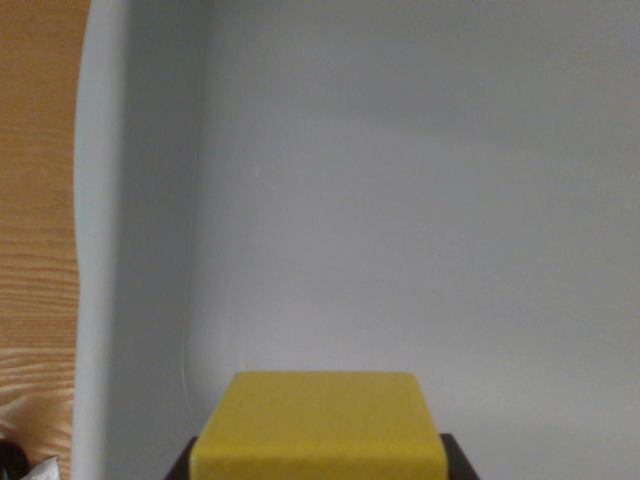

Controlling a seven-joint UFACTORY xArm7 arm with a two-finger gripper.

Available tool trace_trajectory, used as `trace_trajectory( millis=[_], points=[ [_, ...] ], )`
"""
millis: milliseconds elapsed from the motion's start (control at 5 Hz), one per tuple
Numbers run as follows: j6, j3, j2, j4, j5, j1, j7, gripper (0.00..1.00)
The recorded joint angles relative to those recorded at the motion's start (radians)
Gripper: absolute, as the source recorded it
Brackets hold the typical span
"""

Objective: Pick yellow cube

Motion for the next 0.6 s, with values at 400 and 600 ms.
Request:
trace_trajectory(
  millis=[400, 600],
  points=[
    [0.031, 0.000, -0.013, 0.017, 0.0019, -0.0008, 0.000, 1.00],
    [0.055, -0.001, -0.024, 0.031, 0.0034, -0.0014, 0.000, 1.00]
  ],
)
